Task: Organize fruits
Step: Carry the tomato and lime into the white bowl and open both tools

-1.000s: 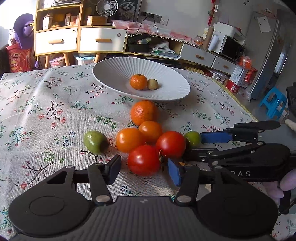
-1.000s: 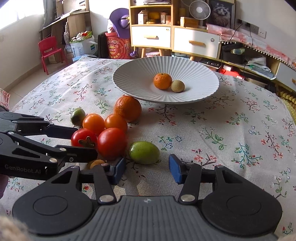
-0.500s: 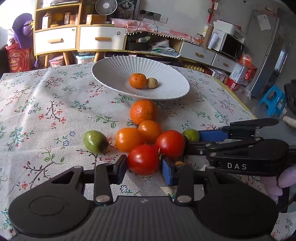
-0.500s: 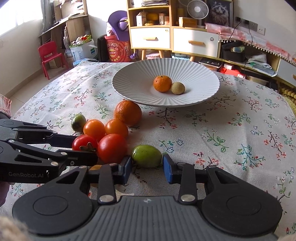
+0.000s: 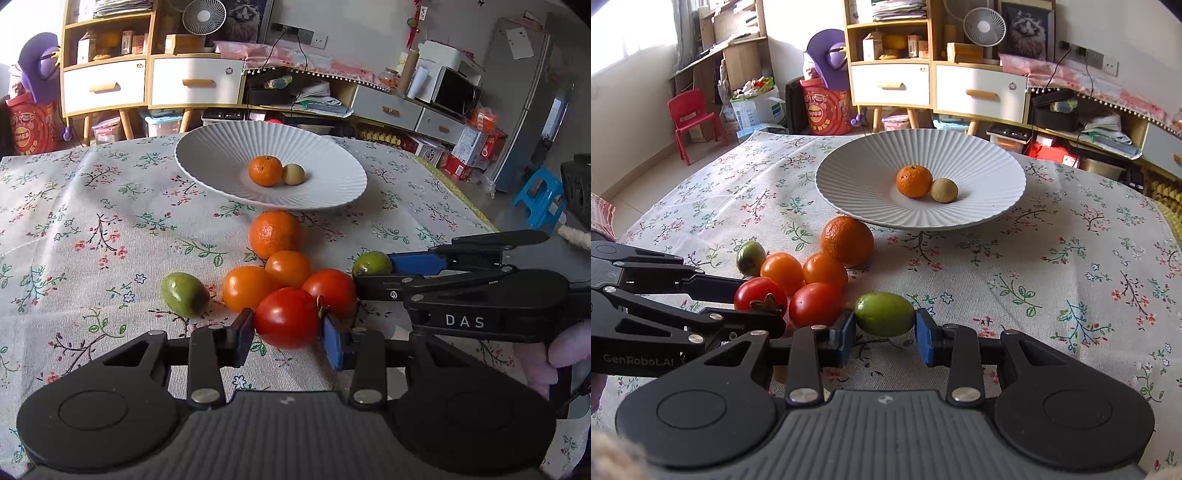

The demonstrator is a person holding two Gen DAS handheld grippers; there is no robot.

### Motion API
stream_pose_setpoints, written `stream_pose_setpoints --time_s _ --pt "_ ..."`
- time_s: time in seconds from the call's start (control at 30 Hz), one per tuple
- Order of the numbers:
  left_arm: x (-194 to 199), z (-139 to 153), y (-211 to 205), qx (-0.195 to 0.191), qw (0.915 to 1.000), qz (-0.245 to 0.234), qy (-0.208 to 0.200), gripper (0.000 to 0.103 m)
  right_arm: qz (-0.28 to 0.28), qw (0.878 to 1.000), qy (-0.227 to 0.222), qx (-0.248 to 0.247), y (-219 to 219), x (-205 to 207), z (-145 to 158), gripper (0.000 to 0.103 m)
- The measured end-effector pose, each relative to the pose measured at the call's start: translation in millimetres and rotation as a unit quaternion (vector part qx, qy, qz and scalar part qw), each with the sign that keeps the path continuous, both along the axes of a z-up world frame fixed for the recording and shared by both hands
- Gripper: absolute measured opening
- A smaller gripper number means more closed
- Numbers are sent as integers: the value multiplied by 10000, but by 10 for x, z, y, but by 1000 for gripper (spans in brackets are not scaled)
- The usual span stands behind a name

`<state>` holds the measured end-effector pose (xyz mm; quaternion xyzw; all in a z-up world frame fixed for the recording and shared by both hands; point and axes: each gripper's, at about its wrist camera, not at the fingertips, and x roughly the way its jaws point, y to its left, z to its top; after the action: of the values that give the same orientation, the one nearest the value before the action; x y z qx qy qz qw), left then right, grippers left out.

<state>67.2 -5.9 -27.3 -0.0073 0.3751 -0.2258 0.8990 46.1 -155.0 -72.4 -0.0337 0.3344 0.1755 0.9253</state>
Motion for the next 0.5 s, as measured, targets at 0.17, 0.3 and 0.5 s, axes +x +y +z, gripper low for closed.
stream_pose_setpoints --time_s 0.17,0.3,0.5 --pt "28 56 14 -52 10000 7 -15 37 -27 10000 -33 79 -7 9 52 32" --pt "54 114 33 -67 9999 66 -88 37 -70 9998 -108 149 -26 29 120 32" --pt "121 206 34 -63 9996 167 -239 37 -144 9994 -267 158 -51 98 202 32"
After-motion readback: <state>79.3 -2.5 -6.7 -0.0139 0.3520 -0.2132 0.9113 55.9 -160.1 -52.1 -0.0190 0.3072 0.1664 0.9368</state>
